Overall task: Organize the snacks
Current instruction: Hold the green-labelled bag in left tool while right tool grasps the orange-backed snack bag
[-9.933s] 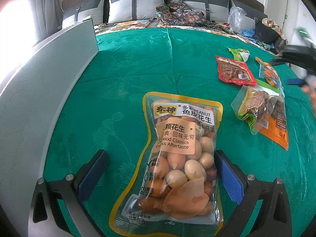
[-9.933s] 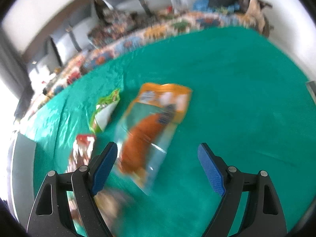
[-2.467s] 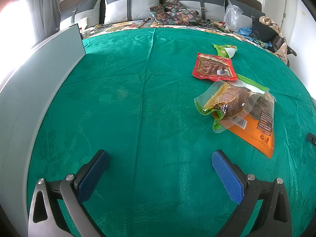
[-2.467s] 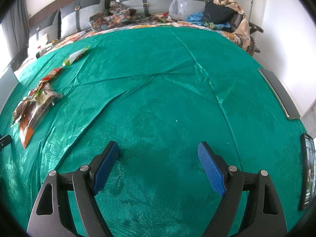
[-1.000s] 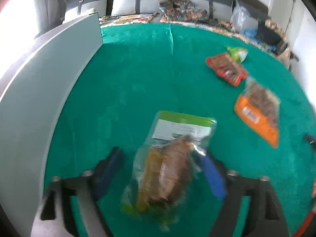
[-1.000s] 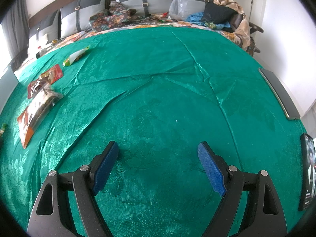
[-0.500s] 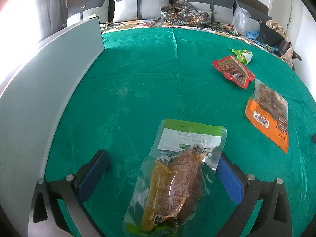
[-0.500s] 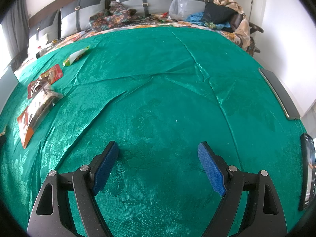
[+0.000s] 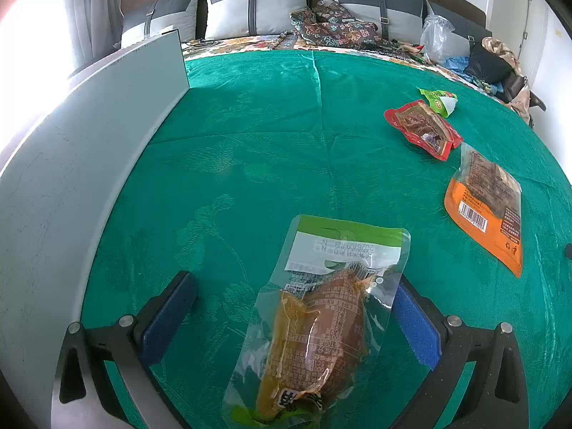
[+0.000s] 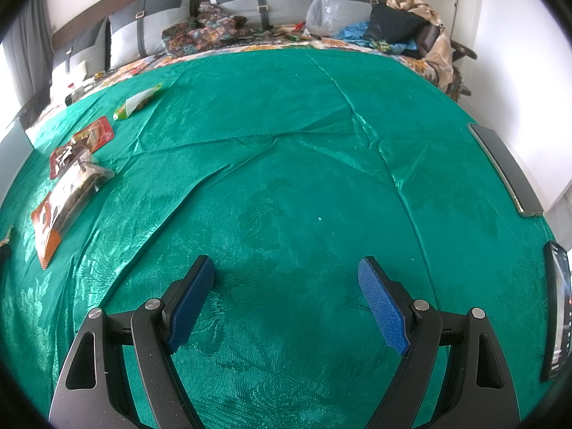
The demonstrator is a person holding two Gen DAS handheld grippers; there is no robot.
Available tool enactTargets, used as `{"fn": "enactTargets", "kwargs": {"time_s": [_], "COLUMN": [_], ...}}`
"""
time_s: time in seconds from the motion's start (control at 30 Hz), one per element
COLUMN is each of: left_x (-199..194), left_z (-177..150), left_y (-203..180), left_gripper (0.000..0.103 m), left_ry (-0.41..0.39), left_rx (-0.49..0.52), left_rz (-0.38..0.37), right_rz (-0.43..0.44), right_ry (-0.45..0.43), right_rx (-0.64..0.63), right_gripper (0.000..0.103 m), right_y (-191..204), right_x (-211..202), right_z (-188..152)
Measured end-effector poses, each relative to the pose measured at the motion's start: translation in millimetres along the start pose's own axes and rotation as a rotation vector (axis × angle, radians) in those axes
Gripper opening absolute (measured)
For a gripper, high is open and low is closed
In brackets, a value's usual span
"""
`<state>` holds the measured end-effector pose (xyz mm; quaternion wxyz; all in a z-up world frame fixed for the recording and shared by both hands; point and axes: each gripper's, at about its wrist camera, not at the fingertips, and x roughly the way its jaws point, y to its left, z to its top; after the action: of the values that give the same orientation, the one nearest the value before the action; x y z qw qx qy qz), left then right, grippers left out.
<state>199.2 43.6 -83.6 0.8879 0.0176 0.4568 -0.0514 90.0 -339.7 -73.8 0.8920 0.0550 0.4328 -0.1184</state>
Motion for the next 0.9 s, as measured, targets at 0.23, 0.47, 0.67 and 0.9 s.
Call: {"fn": "enactTargets", "kwargs": {"time_s": [0.23, 0.47, 0.67, 0.9], "left_x": [0, 0, 0, 0], "left_z": [0, 0, -1, -1], "left_y": [0, 0, 0, 0], "left_gripper": [0.103, 0.103, 0.103, 0.103], "left_ry": [0.000, -0.001, -0.001, -0.001], "left_rx": [0.000, 0.000, 0.000, 0.000], "left_rz": [0.000, 0.000, 0.000, 0.000], "right_rz": [0.001, 0.001, 0.206, 0.172], "right_ry": [0.000, 0.065, 0.223, 0.254], "right_rx": [0.001, 0.006, 0.320, 0.311], "right_gripper": [0.086, 0.087, 0.087, 0.088], "right_y": [0, 3, 55, 195], "right_x": [0, 4, 10, 50], "right_z": [0, 12, 45, 92]}}
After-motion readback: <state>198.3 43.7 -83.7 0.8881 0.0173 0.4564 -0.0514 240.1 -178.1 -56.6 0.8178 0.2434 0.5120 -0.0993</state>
